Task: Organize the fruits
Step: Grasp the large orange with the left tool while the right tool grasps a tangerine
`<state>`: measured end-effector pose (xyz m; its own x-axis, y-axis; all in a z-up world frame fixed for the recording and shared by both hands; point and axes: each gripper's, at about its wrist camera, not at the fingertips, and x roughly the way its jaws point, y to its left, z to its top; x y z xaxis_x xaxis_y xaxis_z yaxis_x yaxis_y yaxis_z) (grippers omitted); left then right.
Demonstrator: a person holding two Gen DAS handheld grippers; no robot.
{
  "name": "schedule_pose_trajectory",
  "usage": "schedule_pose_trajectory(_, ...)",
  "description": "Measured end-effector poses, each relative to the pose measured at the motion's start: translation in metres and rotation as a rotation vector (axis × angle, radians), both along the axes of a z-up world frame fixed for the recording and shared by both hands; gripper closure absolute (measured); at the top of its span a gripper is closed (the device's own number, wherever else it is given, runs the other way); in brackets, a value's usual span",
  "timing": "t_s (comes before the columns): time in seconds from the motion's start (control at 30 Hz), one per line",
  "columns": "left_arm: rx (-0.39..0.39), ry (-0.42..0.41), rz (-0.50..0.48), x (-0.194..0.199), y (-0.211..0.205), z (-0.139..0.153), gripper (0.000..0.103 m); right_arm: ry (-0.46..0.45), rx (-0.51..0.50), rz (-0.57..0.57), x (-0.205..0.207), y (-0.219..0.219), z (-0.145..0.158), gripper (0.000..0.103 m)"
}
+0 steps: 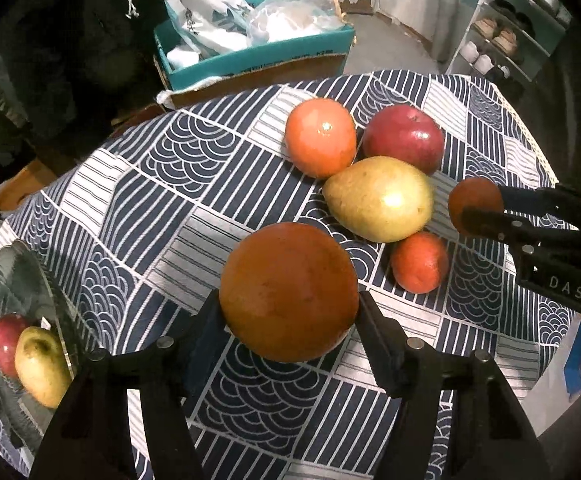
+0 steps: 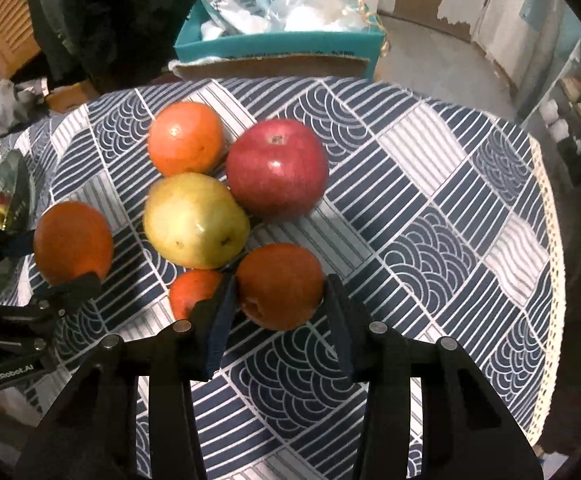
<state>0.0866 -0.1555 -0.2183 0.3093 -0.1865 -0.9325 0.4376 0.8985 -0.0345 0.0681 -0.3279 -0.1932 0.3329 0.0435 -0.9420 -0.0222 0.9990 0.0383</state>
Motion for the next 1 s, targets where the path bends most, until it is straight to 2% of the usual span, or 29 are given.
schedule_pose_trajectory(0.63, -0.042, -0.069, 0.015, -0.028, 0.022, 0.057, 0.037, -0.140, 0.010, 0.050, -0.017, 0.024, 0.057, 0.060)
schedule_pose_trajectory(0.77, -0.018, -0.107, 0.015, -0.035, 0.027, 0.068, 0.037, -0.164, 0.007, 0.068, -0.021, 0.031, 0.067, 0.060)
schedule_pose_trajectory(1.0, -0.055, -0.136, 0.035, -0.041, 0.040, 0.089, 0.037, -0.211, 0.010, 0.098, -0.028, 0.040, 0.088, 0.060)
